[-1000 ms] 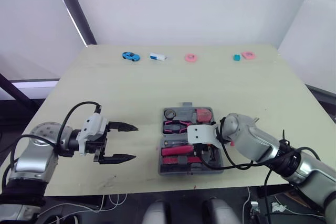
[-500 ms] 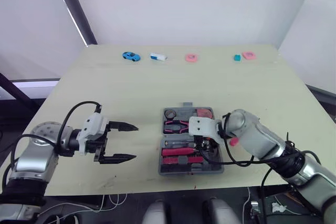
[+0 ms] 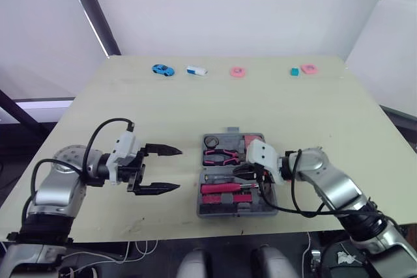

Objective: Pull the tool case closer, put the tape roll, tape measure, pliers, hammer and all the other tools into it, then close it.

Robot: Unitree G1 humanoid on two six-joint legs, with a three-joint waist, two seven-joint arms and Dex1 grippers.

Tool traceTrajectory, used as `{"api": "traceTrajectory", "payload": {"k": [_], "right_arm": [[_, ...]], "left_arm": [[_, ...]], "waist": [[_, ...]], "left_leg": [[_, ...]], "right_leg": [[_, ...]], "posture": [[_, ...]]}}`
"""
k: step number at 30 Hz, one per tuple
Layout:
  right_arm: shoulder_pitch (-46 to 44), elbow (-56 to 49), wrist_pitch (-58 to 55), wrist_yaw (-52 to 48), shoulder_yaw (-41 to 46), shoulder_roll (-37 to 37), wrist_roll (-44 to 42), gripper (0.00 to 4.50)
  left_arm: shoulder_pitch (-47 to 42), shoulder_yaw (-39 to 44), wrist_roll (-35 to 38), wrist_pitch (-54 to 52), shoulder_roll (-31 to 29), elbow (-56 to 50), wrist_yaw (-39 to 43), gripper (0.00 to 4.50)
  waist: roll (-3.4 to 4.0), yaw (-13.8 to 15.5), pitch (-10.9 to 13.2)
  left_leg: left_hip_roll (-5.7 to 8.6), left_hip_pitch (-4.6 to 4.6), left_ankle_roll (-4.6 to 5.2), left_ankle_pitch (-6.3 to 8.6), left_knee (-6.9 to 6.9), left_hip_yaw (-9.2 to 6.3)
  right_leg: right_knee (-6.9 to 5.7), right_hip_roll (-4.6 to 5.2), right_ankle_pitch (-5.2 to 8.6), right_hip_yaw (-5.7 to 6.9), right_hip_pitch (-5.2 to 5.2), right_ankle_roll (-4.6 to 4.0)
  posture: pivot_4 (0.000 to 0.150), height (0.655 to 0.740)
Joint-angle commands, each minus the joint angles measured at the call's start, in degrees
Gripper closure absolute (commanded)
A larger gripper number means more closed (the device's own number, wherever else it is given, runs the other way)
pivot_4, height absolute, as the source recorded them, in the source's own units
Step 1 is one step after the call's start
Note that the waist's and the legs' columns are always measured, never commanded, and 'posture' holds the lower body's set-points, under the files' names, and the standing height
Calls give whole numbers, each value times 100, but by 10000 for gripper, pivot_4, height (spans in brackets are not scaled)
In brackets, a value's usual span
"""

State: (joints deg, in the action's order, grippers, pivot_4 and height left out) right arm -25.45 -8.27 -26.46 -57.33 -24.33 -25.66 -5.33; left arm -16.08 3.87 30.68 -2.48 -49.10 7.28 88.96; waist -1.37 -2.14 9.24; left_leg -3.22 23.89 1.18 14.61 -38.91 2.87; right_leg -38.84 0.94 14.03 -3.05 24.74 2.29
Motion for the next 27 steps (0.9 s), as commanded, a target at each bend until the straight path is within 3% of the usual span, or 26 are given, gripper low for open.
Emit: {"api": "traceTrajectory", "payload": {"k": [1,5,11,13,27], "right_arm": [[82,297,673,23,-81,87,102,44490],[63,608,971,60,-227,119,309,44490],[28,807,542,241,-384,259,567,44490],[42,744,129,299,-536,203,794,44490],[55,1167,243,204,-1102,-94,1430,44490]], "left_arm": [[-160,16,89,-6,16,-127,234,0],[-169,16,55,52,18,-92,276,0],[-77,49,27,153,9,-40,294,0],[-29,57,13,193,8,-27,295,0],[71,72,-35,322,13,73,233,0]], "waist": [[0,1,0],[0,-13,0],[0,-7,0],[0,-9,0],[-33,40,-38]], "left_leg": [[0,0,0,0,0,0],[0,-1,0,0,0,-1],[0,-1,0,0,0,-1],[0,-1,0,0,0,-2],[0,-19,0,0,0,-4]], "right_leg": [[0,0,0,0,0,0],[-1,-1,0,0,0,0],[-2,-1,0,-1,0,0],[-2,-1,0,-1,0,0],[-1,0,2,2,-19,-2]], "posture": [[1500,7400],[1500,7400],[1500,7400],[1500,7400],[1500,7400]]}}
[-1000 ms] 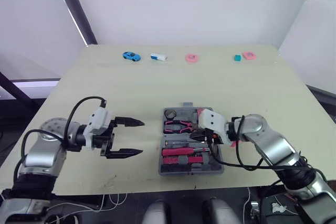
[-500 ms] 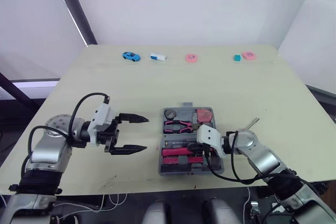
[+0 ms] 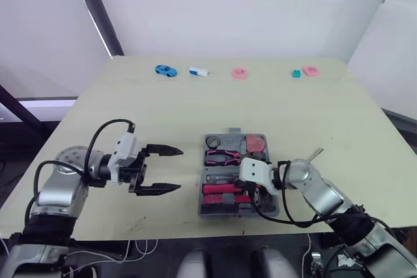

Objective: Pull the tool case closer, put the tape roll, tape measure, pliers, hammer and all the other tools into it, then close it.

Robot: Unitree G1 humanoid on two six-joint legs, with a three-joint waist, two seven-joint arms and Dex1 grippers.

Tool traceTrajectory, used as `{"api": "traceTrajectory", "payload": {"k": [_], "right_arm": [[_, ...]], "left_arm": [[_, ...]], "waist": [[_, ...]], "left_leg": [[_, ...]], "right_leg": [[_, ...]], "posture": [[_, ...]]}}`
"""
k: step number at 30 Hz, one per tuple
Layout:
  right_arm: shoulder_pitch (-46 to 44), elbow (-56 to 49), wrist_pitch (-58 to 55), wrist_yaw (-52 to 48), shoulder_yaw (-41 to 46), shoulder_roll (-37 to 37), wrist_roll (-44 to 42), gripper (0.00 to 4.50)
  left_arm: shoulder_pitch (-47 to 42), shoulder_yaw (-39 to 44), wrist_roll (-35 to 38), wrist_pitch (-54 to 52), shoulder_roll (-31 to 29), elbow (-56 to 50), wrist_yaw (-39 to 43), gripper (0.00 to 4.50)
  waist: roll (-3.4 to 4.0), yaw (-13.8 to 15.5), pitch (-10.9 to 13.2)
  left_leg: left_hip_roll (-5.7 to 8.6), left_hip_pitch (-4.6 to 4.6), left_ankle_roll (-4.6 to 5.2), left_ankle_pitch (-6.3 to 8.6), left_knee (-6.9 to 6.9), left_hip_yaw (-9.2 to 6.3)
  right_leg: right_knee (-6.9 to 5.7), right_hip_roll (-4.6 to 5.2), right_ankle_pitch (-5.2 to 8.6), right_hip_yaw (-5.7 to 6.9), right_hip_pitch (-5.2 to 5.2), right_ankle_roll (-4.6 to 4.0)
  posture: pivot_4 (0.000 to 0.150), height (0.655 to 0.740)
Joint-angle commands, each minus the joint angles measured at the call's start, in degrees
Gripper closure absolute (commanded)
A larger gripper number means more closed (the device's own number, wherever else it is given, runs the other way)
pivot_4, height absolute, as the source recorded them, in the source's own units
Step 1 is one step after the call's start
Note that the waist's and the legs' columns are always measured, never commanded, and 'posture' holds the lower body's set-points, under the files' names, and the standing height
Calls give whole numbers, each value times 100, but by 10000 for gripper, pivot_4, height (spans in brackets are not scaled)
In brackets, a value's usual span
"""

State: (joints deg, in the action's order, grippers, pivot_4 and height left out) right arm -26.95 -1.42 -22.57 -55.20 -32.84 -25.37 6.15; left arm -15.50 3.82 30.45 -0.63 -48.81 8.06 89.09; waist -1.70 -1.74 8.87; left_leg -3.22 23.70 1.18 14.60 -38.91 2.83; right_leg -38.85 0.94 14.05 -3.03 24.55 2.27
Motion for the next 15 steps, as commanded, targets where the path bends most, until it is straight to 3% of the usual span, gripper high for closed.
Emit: {"api": "traceTrajectory", "payload": {"k": [1,8,15], "right_arm": [[205,487,-80,1,-238,-120,284,44490],[577,-702,-356,218,1552,373,-1404,44490],[1190,-1325,-198,829,3029,326,-2140,44490]], "left_arm": [[38,73,-24,158,-13,-5,218,0],[248,452,376,-400,220,-193,-483,0],[561,945,487,-866,568,-545,-1473,0]], "waist": [[-1,1,-4],[4,4,2],[3,10,2]], "left_leg": [[0,0,0,0,0,0],[-1,7,0,0,0,-1],[-1,9,0,0,2,-4]], "right_leg": [[0,0,0,0,0,0],[0,0,0,0,4,1],[1,1,-1,1,6,3]], "posture": [[1500,7400],[1500,7400],[1500,7400]]}}
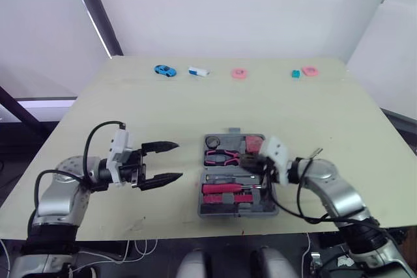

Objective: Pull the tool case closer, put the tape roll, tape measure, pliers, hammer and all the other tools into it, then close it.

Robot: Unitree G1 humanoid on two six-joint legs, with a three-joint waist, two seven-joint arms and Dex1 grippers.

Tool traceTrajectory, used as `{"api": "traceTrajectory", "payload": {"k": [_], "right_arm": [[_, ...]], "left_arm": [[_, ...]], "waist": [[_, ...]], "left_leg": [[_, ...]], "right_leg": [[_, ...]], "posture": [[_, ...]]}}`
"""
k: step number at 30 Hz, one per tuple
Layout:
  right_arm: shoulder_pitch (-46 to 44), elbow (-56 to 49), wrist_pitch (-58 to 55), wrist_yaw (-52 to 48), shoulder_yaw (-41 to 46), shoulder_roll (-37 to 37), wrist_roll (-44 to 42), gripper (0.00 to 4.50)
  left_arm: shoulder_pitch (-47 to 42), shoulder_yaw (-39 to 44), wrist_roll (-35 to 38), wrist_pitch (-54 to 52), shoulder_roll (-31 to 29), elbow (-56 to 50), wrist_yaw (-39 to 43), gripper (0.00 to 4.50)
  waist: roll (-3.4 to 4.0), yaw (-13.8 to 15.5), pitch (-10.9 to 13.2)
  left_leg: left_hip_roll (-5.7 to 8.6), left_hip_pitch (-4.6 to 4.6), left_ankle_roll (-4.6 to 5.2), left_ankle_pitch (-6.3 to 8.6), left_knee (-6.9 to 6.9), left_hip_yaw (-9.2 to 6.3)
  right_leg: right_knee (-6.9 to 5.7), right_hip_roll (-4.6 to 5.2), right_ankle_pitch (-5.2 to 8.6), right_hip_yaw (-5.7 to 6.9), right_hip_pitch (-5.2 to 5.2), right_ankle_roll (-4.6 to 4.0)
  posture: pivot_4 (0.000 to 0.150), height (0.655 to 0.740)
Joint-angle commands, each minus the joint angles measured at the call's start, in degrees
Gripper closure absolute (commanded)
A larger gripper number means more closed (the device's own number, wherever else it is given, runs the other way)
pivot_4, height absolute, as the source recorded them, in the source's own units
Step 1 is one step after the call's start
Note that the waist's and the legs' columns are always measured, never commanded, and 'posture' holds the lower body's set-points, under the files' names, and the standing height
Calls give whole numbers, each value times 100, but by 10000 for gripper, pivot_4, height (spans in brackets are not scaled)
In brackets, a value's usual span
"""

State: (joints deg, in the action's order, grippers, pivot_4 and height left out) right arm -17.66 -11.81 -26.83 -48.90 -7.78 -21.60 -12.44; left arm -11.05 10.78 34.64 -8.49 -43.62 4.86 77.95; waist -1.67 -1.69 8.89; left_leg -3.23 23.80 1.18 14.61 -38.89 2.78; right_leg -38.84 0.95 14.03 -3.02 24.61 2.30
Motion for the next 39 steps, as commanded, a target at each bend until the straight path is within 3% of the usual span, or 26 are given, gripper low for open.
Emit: {"api": "traceTrajectory", "payload": {"k": [1,7,14,18,20,24,25,32,39], "right_arm": [[426,-355,336,256,753,-69,-378,44490],[1574,-552,954,482,1962,-400,-647,44490],[3093,-442,1898,643,3223,-221,-1037,44490],[3743,-196,2356,682,3638,-108,-1118,26933],[4069,-32,2405,758,4024,22,-1399,21666],[4447,379,2638,655,4375,32,-1565,1563],[4480,514,2687,644,4457,41,-1631,322],[4735,1319,3140,451,4587,-10,-1641,322],[4556,1435,3172,346,4471,-255,-1681,322]], "left_arm": [[171,321,-28,-51,78,-203,-546,0],[724,922,-241,166,126,65,-1191,0],[1376,1410,-370,443,489,203,-1833,0],[1807,1612,-460,587,670,232,-2141,0],[2119,1759,-510,699,782,256,-2312,0],[2421,1921,-492,791,817,325,-2369,0],[2446,1957,-491,798,804,350,-2397,0],[2505,2095,-470,894,796,497,-2415,0],[2429,1907,-591,970,757,463,-2292,0]], "waist": [[0,7,0],[0,12,0],[2,67,-1],[3,84,-2],[4,81,-2],[5,86,-4],[5,88,-4],[13,86,-10],[17,76,-12]], "left_leg": [[0,0,0,0,1,-1],[1,-2,0,0,2,6],[-1,-9,0,0,3,8],[-2,-9,0,1,3,11],[-2,-11,0,1,3,13],[-6,-15,-1,1,4,12],[-6,-16,-1,1,4,12],[-8,-24,-1,2,8,7],[-9,-29,-1,2,13,13]], "right_leg": [[0,0,0,1,0,0],[3,2,1,-4,0,0],[2,3,2,-5,-5,-1],[6,5,9,-7,-5,-12],[5,6,14,-9,-6,-19],[6,9,25,-15,-5,-4],[7,10,26,-15,-5,-4],[9,16,29,-25,-5,0],[10,18,29,-35,-4,1]], "posture": [[1500,7400],[1500,7400],[1500,7400],[1500,7400],[1500,7400],[1500,7400],[1500,7400],[1500,7400],[1500,7400]]}}
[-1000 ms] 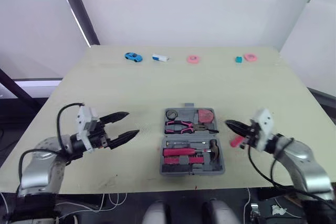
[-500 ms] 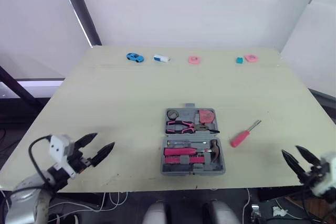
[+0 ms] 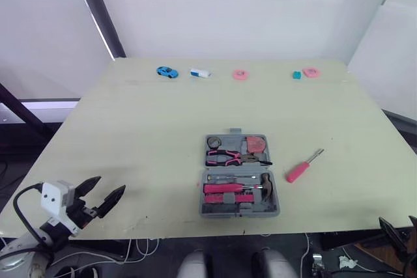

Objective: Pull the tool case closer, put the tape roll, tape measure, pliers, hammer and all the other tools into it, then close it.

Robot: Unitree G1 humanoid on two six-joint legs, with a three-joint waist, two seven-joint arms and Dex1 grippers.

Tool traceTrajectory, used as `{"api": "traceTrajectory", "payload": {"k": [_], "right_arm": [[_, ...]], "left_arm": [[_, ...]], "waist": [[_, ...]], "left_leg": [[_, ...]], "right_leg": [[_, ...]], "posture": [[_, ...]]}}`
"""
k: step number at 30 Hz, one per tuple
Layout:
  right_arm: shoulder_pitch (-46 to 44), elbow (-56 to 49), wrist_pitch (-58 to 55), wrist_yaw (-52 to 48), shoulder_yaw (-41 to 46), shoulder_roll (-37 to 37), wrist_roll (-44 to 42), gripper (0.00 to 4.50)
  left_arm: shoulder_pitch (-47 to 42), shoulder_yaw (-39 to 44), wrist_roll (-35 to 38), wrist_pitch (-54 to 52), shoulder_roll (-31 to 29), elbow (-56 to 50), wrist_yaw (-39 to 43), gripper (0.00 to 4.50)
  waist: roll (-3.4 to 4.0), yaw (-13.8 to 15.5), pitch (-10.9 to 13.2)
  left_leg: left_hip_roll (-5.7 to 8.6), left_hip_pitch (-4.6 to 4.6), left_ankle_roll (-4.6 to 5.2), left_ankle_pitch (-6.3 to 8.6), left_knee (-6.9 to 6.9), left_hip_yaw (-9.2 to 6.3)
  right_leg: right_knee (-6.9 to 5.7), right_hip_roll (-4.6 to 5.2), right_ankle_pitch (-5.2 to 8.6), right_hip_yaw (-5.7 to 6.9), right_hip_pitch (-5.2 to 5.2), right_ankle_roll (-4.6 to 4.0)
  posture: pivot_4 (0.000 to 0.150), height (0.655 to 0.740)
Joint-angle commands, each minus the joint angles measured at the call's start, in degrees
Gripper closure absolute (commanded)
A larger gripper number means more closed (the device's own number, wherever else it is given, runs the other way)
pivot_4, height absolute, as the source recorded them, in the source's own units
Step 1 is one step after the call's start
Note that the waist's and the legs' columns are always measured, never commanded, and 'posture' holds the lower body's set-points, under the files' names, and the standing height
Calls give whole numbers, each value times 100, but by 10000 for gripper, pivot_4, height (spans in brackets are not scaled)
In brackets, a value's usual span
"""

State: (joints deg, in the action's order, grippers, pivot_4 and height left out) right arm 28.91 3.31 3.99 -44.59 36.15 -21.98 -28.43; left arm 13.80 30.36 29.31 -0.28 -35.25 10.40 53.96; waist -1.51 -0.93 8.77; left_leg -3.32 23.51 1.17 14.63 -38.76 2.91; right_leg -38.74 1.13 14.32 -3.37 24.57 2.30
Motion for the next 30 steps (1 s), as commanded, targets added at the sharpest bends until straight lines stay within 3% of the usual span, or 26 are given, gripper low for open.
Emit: {"api": "traceTrajectory", "payload": {"k": [1,6,13,16,21,30], "right_arm": [[-158,-124,-19,-188,-6,-326,-112,322],[-336,-241,-404,-855,-572,-966,-48,322],[-1331,-179,-682,-1757,-1338,-2080,154,322],[-2246,148,-571,-2493,-1966,-2770,500,322],[-4037,1131,126,-3517,-3106,-3223,1295,322],[-7211,4125,2676,-4433,-5044,-2638,3185,322]], "left_arm": [[-130,-117,-82,177,-117,-99,176,0],[-440,-582,-304,566,-294,-194,699,0],[-890,-1246,-306,478,-424,-725,1218,0],[-1154,-1605,-233,317,-577,-980,1577,0],[-1524,-1955,-97,123,-676,-1317,1923,0],[-1605,-2056,227,-320,-935,-2046,2234,0]], "waist": [[1,3,-1],[2,16,-4],[4,8,-3],[6,-14,-1],[0,7,7],[0,-77,32]], "left_leg": [[1,0,0,0,0,1],[5,-1,0,0,0,3],[8,0,1,-1,1,34],[7,-10,1,-1,1,50],[7,-28,2,-1,9,61],[6,-68,3,-1,42,87]], "right_leg": [[0,1,0,-2,0,0],[0,-2,-6,-2,-1,-9],[0,-9,-14,-4,-1,-19],[-3,-13,-16,-20,-1,-16],[0,-19,-21,-35,-13,-8],[19,-18,-28,-57,-34,0]], "posture": [[1500,7400],[1500,7400],[1500,7400],[1500,7400],[1500,7400],[1500,7400]]}}
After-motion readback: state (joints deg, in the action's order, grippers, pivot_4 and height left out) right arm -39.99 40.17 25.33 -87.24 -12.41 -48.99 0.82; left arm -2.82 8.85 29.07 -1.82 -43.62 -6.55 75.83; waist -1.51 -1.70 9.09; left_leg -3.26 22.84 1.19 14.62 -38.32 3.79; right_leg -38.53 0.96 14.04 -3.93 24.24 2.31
